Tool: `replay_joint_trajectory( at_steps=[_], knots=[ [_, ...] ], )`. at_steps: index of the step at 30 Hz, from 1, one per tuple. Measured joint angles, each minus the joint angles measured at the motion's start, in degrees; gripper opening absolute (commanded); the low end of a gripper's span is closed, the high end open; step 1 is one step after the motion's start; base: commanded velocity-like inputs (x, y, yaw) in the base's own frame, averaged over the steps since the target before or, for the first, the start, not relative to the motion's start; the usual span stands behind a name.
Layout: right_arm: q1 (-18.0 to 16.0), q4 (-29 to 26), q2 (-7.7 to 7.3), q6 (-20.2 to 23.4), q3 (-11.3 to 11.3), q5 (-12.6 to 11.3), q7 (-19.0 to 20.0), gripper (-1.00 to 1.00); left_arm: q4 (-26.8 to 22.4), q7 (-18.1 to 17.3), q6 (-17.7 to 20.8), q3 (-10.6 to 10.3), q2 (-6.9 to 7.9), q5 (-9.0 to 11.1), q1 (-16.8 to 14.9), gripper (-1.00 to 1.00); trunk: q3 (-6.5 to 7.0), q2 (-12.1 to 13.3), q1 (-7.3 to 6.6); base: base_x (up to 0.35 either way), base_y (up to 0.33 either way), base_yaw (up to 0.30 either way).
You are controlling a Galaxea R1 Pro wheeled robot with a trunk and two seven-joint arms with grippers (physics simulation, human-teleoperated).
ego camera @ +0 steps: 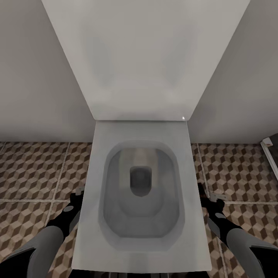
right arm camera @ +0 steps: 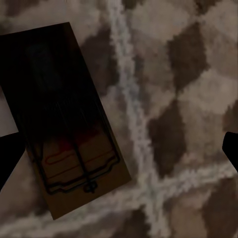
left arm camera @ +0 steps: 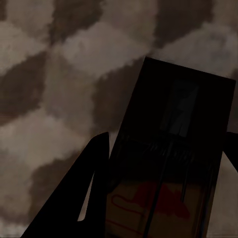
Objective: Take the four mousetraps from the cabinet in the bathroom and place them on the bathroom floor. Make sure all four end up on the same floor surface, and ensure that at least two of them are either under or directly next to the same bathroom sink.
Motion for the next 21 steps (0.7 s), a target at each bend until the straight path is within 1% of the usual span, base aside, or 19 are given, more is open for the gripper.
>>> replay_joint_trajectory(
  at_steps=[21],
  knots=[
    [0.0,-0.4,0.05,-0.1,0.1,0.2,-0.2,1.0,0.1,0.0,-0.2,0.0,-0.02,0.0,0.0,-1.0,0.0,0.0,0.0,0.0,0.0,0.0]
  ],
)
